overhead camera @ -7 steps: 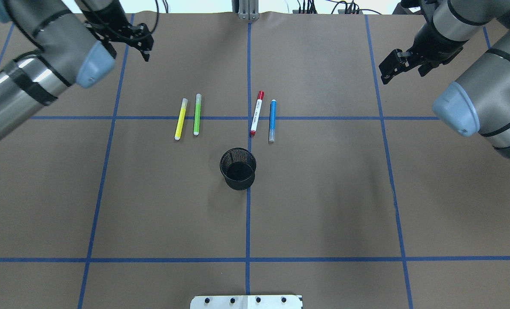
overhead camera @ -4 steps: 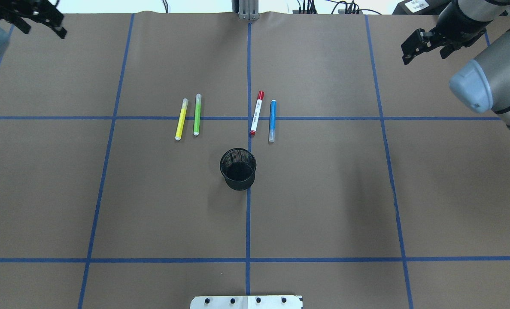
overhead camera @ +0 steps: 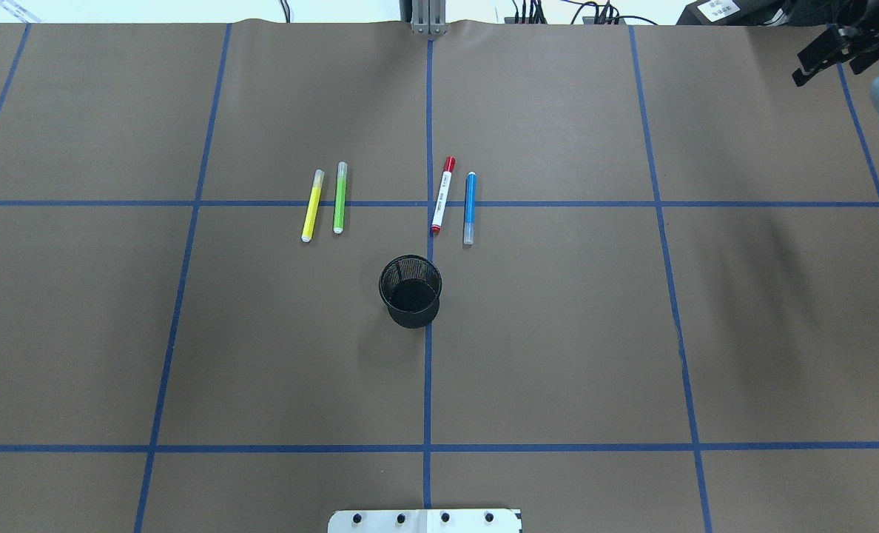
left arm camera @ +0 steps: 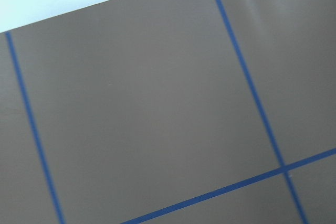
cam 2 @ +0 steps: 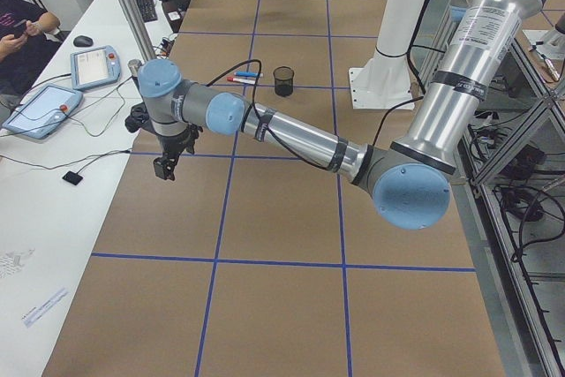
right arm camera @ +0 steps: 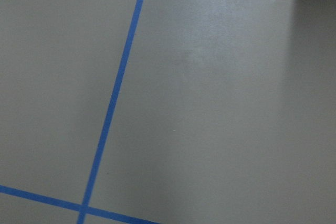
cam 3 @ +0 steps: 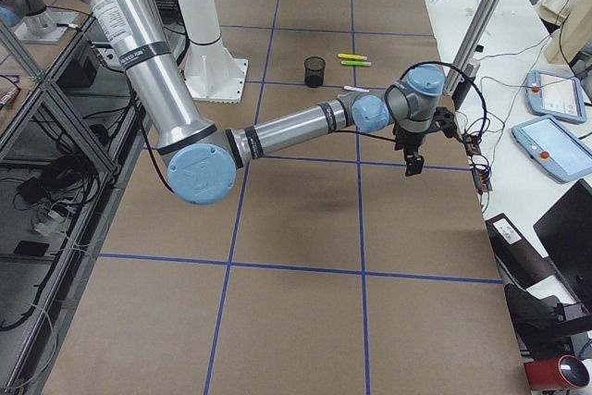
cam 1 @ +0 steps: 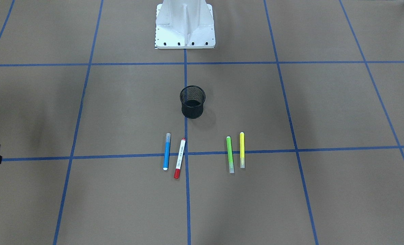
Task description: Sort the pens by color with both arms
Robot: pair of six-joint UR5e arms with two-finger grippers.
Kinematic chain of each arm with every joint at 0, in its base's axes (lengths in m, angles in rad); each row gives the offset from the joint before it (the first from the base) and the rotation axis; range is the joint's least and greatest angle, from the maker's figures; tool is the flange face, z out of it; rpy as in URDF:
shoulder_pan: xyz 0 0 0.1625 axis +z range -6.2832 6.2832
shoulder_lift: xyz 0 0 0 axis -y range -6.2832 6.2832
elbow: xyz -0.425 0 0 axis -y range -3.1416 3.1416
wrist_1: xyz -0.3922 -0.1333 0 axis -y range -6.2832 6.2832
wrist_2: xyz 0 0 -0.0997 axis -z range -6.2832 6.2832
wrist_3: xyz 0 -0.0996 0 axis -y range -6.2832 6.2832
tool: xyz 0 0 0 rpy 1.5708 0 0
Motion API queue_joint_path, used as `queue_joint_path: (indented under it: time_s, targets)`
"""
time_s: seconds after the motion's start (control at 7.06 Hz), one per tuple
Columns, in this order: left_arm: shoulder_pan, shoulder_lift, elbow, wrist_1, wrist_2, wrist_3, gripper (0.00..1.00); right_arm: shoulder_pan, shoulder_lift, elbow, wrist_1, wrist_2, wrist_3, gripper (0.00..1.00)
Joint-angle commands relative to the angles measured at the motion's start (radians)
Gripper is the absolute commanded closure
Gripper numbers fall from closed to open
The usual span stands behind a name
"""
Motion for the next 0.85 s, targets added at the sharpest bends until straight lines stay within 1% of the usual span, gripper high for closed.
queue_joint_path:
  time_s: [0.0,0.14,0.28,0.57,0.71]
  targets:
    - [-0.112,0.093,-0.049,0.035,-0.050,0.146,0.01,0.107,-0.090,0.002,0.008,0.028,-0.118,0.01]
    - [-0.117,0.188,-0.107,0.041,-0.056,0.168,0.01,0.149,-0.141,0.011,0.008,0.028,-0.159,0.01]
    - [-0.121,0.280,-0.187,0.039,-0.048,0.170,0.01,0.181,-0.196,0.038,0.008,0.031,-0.175,0.01]
    - [-0.140,0.354,-0.249,0.035,-0.044,0.171,0.01,0.213,-0.328,0.133,0.006,0.032,-0.189,0.01]
    - [-0.141,0.367,-0.264,0.036,-0.042,0.179,0.01,0.236,-0.382,0.187,-0.001,0.032,-0.189,0.01]
